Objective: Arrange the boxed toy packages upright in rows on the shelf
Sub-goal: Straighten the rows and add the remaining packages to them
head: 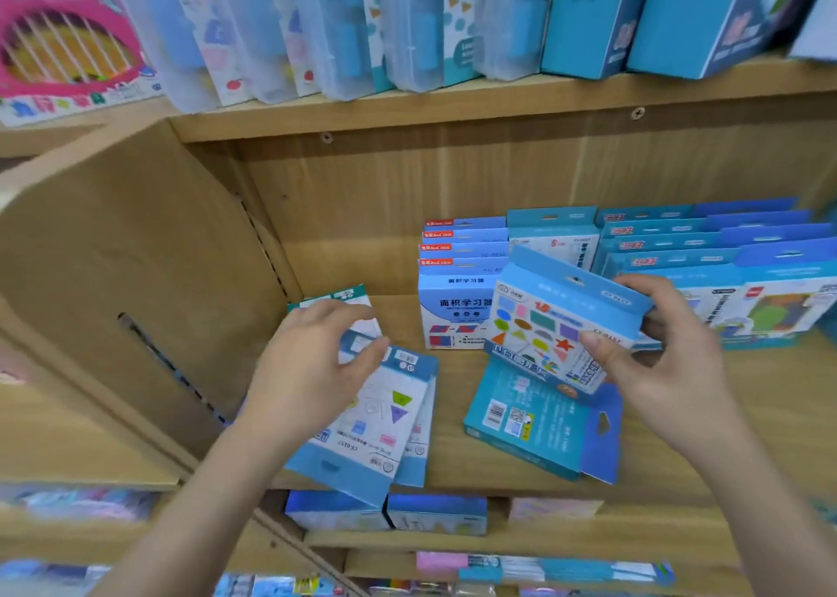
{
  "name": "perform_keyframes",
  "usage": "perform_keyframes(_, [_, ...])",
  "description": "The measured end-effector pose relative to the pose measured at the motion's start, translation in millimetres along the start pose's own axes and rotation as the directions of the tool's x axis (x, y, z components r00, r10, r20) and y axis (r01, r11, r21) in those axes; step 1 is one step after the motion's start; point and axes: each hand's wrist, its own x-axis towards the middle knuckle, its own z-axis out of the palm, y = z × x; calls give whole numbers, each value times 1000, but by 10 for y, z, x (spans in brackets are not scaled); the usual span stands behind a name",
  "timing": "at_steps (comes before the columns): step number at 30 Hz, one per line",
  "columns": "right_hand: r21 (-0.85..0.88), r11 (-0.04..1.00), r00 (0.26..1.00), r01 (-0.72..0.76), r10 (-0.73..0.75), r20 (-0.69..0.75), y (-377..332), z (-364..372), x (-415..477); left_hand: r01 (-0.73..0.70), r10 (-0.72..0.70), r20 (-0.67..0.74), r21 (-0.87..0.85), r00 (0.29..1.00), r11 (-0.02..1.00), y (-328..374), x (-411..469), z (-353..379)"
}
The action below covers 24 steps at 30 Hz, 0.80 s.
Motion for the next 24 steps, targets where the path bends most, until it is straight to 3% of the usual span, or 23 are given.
perform_keyframes(3, [80, 994, 997, 69, -70, 14, -83, 155, 35, 150, -236, 364, 250, 901, 957, -212, -156, 37])
perform_keyframes(5, [139, 985, 994, 104, -109, 25, -166, 262, 59, 186, -284, 398, 268, 872, 945, -226, -328, 196])
perform_keyframes(7, [169, 978, 991, 120, -128, 37, -241, 359, 73, 230, -289, 350, 201, 891, 952, -198, -439, 314])
perform_keyframes(11, [172, 980, 988, 101, -119, 101, -299, 493, 36, 175, -200, 386, 99, 901, 980, -12, -486, 471])
perform_keyframes(19, [28, 996, 996, 85, -85, 35, -205, 377, 7, -18, 71, 599, -95, 797, 995, 72, -86, 619])
perform_keyframes(22, [-7, 997, 997, 74, -74, 4, -206, 360, 2, -66, 178, 592, -205, 786, 977, 89, 34, 704])
perform_keyframes(24, [-10, 998, 998, 67, -67, -9, -206, 366, -7, -72, 226, 534, -294, 815, 953, 90, 47, 728])
